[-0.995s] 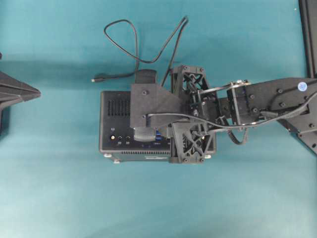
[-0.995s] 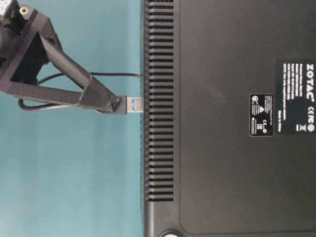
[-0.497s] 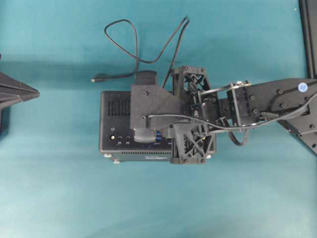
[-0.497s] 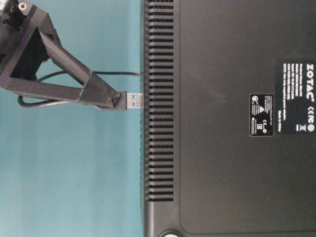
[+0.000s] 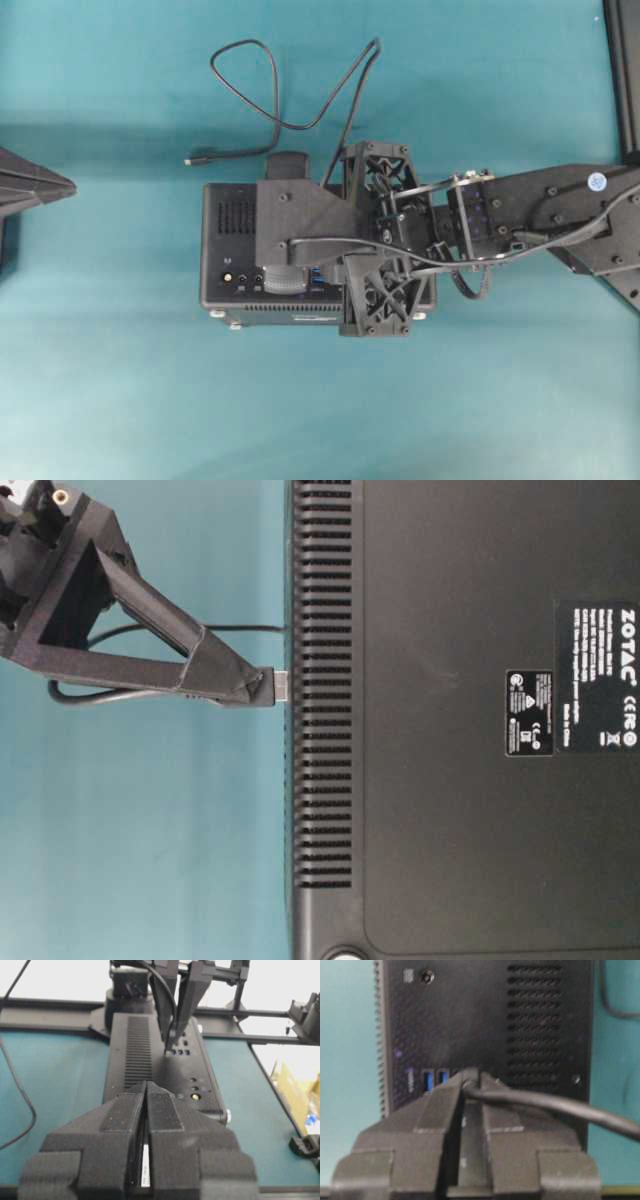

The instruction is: Insert the USB into the PC box with both arms.

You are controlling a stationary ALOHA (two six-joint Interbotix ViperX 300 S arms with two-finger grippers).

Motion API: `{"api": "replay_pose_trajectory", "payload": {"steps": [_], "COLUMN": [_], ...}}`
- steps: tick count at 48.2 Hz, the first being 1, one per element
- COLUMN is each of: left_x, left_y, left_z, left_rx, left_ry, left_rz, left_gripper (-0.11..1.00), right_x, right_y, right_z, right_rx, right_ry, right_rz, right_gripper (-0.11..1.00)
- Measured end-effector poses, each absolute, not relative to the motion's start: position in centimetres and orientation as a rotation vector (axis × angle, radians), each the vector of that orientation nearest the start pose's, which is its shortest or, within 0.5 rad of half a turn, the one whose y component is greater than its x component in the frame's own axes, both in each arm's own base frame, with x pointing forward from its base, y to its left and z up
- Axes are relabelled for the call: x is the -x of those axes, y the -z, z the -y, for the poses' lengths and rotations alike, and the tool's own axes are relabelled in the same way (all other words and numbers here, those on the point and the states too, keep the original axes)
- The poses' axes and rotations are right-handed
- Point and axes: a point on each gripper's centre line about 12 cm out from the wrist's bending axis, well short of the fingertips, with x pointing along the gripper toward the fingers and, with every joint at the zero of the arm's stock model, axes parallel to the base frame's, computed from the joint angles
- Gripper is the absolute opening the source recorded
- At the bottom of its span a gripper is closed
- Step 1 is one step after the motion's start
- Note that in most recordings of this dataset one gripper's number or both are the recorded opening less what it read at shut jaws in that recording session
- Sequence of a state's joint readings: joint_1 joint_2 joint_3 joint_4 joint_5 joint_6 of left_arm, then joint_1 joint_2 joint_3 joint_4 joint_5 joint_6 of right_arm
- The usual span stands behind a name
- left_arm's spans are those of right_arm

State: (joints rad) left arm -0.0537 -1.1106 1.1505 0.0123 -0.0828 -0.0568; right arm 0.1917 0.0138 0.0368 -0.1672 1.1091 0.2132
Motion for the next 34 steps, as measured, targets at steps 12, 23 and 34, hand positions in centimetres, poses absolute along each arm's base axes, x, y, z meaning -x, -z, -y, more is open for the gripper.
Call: {"api": "replay_pose_trajectory", "payload": {"steps": [12, 23, 34], "left_x": [-17.53, -17.5, -17.5], "left_y": [-30.68, -30.7, -30.7], "left_z": [0.95, 0.95, 0.95], "left_rx": [0.046, 0.046, 0.046], "left_ry": [0.056, 0.056, 0.056], "left_rz": [0.042, 0.043, 0.043], "left_gripper": [0.0, 0.0, 0.0], "right_x": [-40.7, -40.75, -40.72], "right_y": [-30.42, -30.28, -30.17], "right_z": [-6.14, -6.36, -6.4], "right_rx": [0.069, 0.039, 0.037], "right_ry": [0.041, 0.028, 0.024], "right_rz": [-1.139, -1.149, -1.151], "right_gripper": [0.1, 0.1, 0.1]}}
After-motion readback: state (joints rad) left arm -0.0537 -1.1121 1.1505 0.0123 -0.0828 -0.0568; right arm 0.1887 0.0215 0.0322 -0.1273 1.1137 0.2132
